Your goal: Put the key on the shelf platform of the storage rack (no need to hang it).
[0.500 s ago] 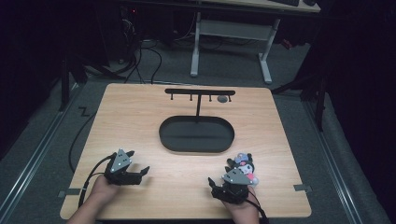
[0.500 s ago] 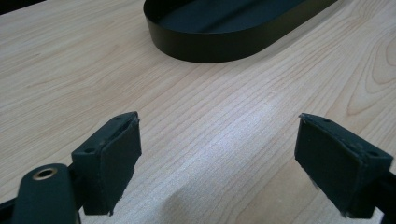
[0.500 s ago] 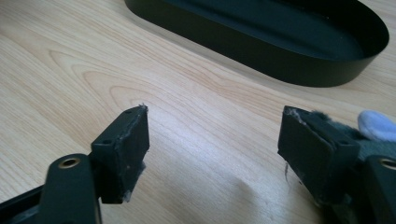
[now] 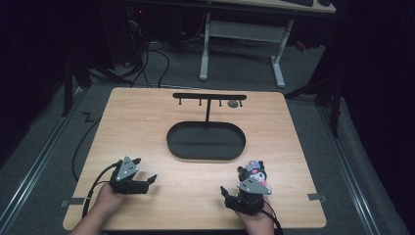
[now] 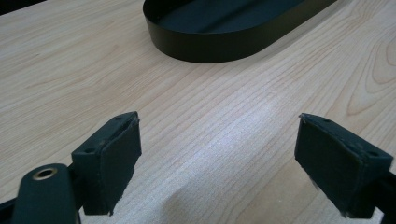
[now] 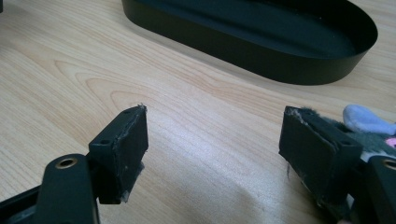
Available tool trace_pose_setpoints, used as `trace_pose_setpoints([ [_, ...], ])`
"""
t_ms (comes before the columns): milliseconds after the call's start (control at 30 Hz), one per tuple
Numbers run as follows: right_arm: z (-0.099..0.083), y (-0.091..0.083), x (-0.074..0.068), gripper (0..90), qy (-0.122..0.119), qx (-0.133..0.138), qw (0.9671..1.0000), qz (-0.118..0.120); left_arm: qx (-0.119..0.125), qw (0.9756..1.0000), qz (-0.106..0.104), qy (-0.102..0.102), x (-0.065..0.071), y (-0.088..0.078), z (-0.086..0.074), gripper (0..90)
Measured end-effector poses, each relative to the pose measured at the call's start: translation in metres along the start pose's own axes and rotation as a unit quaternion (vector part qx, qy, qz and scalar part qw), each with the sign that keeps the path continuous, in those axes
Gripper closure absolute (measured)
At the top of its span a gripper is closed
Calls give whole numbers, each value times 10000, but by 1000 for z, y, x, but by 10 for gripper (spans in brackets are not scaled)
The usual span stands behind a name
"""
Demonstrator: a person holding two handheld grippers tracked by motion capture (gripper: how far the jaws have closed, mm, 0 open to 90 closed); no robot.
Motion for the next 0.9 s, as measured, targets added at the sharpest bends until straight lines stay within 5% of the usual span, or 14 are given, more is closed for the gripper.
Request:
trace_pose_setpoints([
  [500,2,0,-8,258,-108,36,9999,106,1,10000,-6,-1,0,0,0,154],
  [900,-3,2,-15,292,-130,-310,9992,199,6,10000,-14,-12,0,0,0,154],
])
Point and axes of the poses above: each handheld gripper's, and its own axes: y roughly forward along the jaws, z roughly out of its top, x roughly to its right, the point moved 10 cm from there along y, roughly forward along the jaws, and after that the axes turned 1 degree about z, right-handed, at the moved point
